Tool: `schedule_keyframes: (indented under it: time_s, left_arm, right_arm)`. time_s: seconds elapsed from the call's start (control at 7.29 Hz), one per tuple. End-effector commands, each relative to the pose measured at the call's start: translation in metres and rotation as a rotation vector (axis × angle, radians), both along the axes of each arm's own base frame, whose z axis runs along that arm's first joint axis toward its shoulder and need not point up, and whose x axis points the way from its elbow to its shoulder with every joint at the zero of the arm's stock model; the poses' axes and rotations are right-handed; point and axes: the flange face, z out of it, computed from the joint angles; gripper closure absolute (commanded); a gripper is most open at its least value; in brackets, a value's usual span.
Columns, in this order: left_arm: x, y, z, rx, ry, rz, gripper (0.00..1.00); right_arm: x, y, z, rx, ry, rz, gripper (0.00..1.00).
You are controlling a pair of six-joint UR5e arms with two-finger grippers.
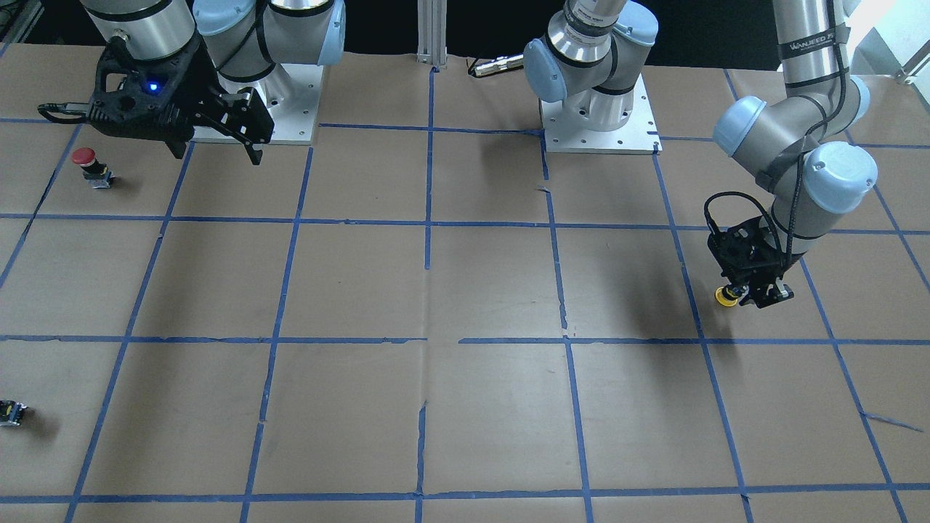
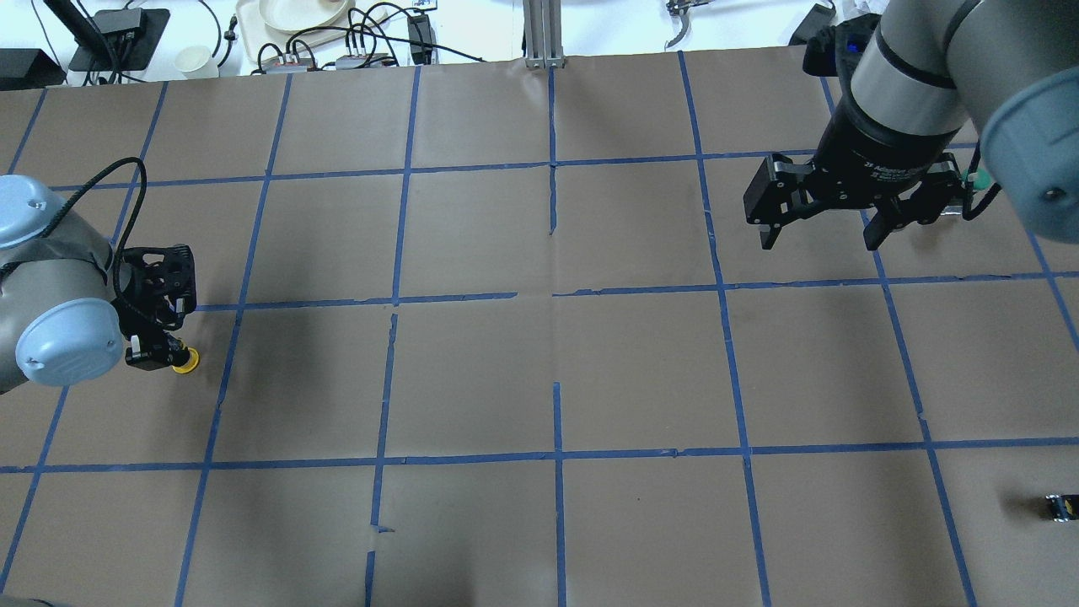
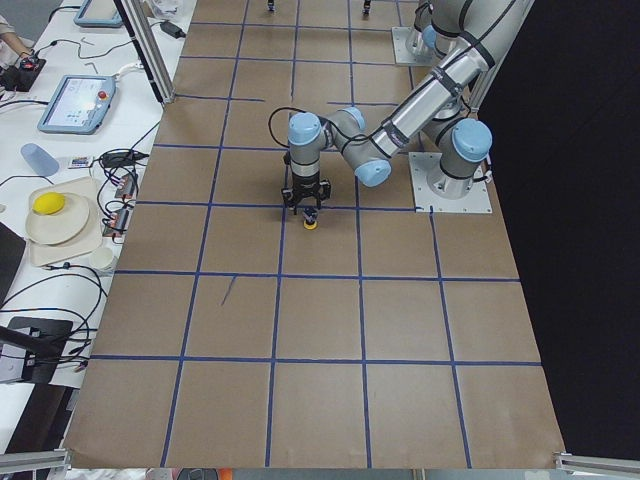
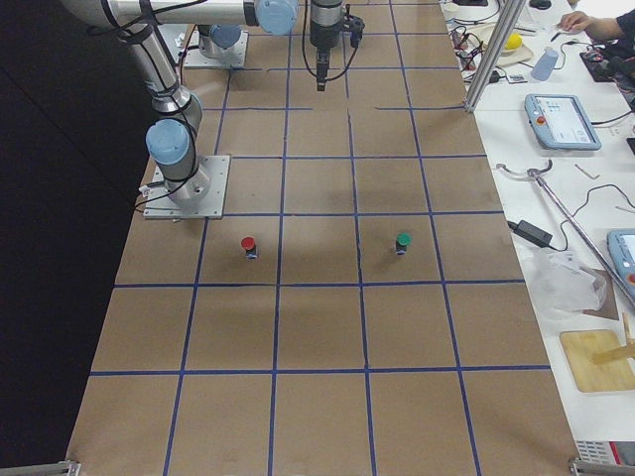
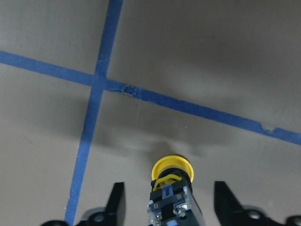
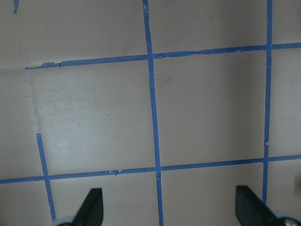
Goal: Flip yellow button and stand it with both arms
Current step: 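Close the left gripper on the yellow button's black base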
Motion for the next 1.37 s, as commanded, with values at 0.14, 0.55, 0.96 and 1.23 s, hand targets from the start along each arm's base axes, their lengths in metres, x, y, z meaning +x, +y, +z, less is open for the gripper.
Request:
schedule_keyframes:
  time_s: [0.14,0.55,0.96,1.23]
  left_arm:
    - [0.003,0.002,0.002,0.016,-0.024,0.01,0.39]
    - [0.004,0.002,0.002,0.01,-0.03,0.039,0.64]
    - [0.001,0.003,0.008,0.002,-0.019,0.052,0.93]
    - [-0.017,-0.002,0.015,-0.04,0.069,0.136,0.93]
  right_arm:
    - [-0.001,0.001,-0.002,0.011,0.0,0.009,0.0]
    - [-0.001,-0.002,-0.001,-0.003,-0.006,0.013,0.0]
    - [-0.002,-0.002,-0.001,-0.003,-0.003,0.018,0.0]
    - [-0.002,-0.002,-0.001,-0.006,-0.005,0.021,0.0]
